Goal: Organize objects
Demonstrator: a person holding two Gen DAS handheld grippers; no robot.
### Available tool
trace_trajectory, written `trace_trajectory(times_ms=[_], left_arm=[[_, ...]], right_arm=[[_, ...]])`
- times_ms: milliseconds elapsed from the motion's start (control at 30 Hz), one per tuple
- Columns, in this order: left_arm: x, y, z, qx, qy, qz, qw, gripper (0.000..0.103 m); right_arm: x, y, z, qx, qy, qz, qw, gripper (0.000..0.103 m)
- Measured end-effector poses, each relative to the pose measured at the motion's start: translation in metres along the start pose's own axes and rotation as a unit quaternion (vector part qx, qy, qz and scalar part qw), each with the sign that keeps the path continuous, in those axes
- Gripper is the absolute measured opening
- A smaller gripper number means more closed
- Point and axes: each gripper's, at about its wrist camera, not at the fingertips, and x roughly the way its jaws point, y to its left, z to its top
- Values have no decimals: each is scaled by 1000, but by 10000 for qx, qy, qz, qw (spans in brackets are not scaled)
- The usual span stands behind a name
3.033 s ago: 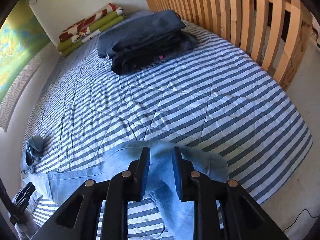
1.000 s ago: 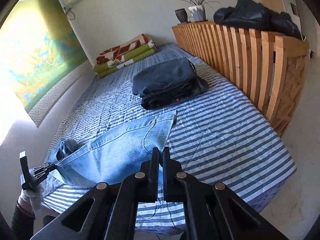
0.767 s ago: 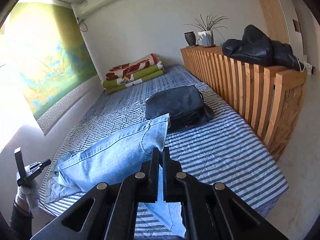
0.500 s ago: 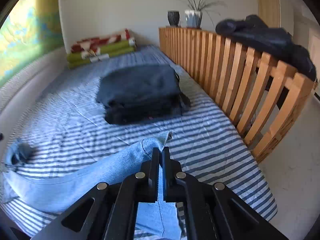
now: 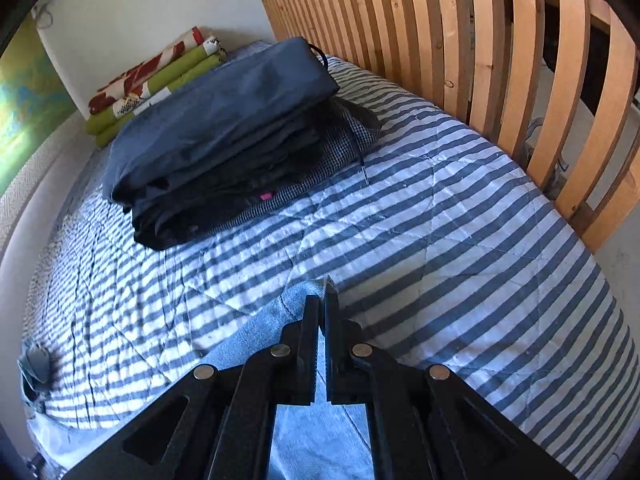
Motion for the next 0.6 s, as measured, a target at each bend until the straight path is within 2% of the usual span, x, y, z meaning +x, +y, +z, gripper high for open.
trace_trajectory(times_ms=[67, 100, 133, 200, 233, 267, 300, 400, 600], left_arm=[[20, -18, 2, 321, 183, 133, 9992, 43], [28, -25, 2, 491, 245, 224, 9982, 43], [36, -32, 4, 643, 276, 344, 9970, 43], [44, -38, 9, 815, 291, 516, 9949, 42], [45, -37, 13, 800, 258, 491, 9953, 39], [46, -36, 17, 748, 268, 415, 9960, 22], [48, -36, 19, 721, 298, 352, 9963, 13], [46, -46, 19, 958, 249, 514, 9938, 6], [25, -42, 17, 906, 194, 345, 9951, 4]], right_arm=[[10, 5, 6, -175, 288, -61, 9994, 5], [12, 4, 6, -219, 472, -46, 9986, 11], [9, 0, 3, -196, 576, 28, 9981, 12], [-5, -10, -5, -197, 589, 169, 9979, 15], [-16, -17, -11, -234, 574, 215, 9978, 17], [-25, -23, -17, -250, 573, 274, 9977, 23], [-35, -31, -25, -260, 590, 353, 9973, 31], [-54, -48, -58, -400, 797, 592, 9943, 40], [-42, -45, -109, -688, 1180, 350, 9900, 43]])
